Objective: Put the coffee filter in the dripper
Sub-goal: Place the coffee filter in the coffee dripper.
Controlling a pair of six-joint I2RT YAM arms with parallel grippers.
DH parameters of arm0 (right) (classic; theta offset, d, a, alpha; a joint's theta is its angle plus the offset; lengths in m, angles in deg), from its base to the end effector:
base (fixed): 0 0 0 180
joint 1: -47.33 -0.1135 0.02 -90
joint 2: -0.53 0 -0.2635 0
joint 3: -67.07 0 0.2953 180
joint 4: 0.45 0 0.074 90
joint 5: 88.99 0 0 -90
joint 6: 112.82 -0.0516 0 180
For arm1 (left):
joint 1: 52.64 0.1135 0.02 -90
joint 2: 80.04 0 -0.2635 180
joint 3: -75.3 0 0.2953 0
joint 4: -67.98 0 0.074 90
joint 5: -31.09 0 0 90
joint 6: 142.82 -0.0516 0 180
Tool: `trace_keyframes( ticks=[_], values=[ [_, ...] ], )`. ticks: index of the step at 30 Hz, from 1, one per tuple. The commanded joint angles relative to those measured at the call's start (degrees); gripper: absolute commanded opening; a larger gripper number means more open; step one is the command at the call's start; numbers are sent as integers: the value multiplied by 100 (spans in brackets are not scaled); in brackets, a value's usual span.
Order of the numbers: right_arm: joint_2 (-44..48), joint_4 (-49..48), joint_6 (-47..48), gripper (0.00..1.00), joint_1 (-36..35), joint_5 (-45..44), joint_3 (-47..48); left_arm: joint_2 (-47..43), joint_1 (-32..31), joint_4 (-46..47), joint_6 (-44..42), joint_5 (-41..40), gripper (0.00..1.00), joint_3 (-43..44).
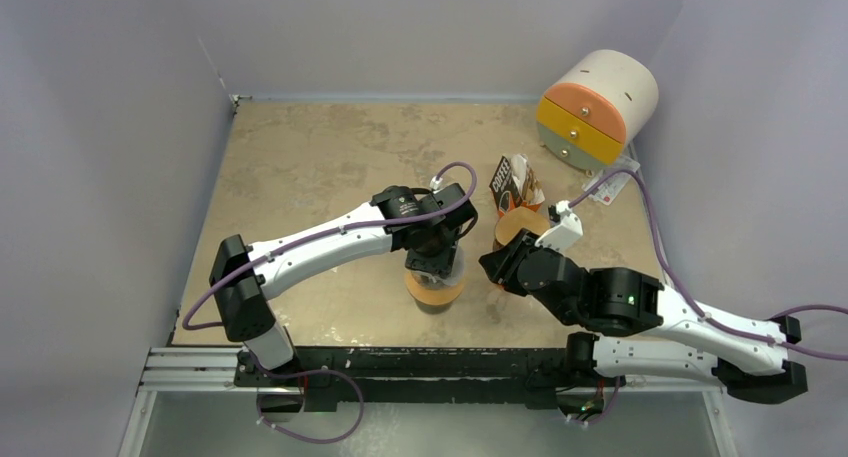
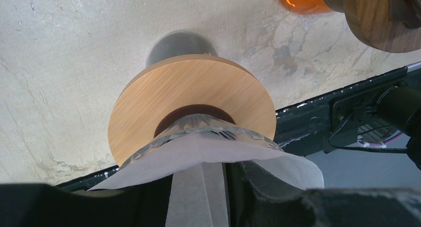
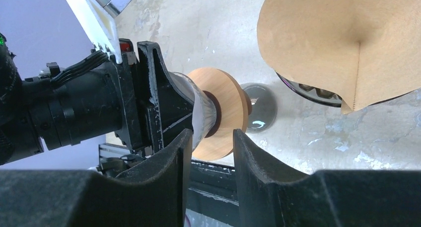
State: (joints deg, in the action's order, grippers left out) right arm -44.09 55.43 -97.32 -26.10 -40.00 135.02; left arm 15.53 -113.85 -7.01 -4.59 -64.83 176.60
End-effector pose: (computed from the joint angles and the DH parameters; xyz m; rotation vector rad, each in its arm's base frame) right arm 0.0891 0.1809 0.3548 0.4413 2.0551 0.8719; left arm 0.1895 -0.3338 0.2880 0.2932 2.8146 -0.3382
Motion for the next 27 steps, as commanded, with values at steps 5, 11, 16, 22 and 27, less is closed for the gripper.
trace_keyframes(
  ticks=[5,11,16,22,27],
  values=[
    [-11,97,43,40,22,-293,20,-54,-40,6,-138,14,41,120],
    [-20,91,93,40,22,-295,29,-85,-49,9,-197,140,41,236],
    [16,95,141,40,22,-349,3,-136,-49,-87,-194,139,31,376],
    [29,88,179,41,22,-346,-33,-200,-49,-213,-194,178,12,601],
    [73,118,220,41,24,-375,-24,-191,-49,-344,-210,169,0,715]
  ],
)
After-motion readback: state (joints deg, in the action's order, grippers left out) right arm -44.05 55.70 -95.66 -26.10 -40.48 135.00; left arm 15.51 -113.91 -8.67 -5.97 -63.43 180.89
